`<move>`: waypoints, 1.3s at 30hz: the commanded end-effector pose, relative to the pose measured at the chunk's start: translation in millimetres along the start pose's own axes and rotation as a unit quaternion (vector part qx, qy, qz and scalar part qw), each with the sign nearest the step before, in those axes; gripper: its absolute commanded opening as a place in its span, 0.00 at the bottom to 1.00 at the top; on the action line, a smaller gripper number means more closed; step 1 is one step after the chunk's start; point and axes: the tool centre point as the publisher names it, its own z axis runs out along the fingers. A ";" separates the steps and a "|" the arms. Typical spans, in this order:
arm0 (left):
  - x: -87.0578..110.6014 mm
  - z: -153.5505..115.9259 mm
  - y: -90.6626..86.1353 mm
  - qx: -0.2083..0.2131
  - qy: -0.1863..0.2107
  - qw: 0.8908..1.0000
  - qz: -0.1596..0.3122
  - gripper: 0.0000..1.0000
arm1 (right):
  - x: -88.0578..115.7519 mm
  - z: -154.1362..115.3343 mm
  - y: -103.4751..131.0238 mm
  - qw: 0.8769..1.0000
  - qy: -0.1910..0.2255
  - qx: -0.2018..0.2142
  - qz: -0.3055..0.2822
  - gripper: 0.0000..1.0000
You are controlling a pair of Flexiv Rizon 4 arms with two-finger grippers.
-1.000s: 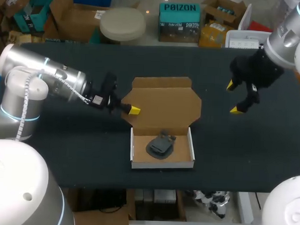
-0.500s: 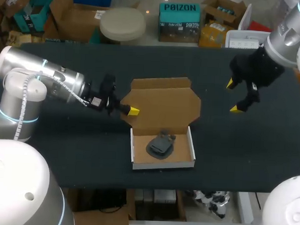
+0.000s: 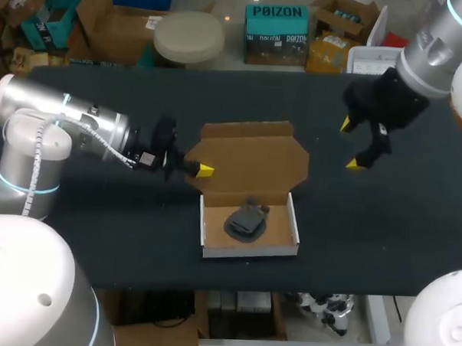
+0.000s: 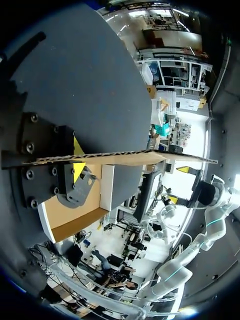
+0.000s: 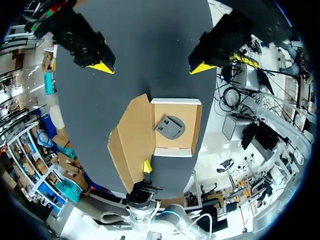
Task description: Assemble the packaging by folding the flat box into shape, placing the metal phone stand inside, and closing the box properly
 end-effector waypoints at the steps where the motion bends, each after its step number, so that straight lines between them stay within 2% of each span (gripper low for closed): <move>1: 12.5 -3.0 1.3 0.007 -0.024 1.000 0.016 0.00 | 1.8 -4.6 4.1 1.000 0.000 0.004 0.000 1.00; 16: 21.8 -3.1 -11.3 -0.016 -0.047 0.995 0.087 0.00 | 3.6 -6.6 12.9 1.000 -0.002 0.007 -0.005 1.00; 39: 23.7 3.5 -1.8 -0.011 -0.055 0.989 0.134 0.00 | 3.7 -8.6 24.4 1.000 -0.003 0.013 -0.013 1.00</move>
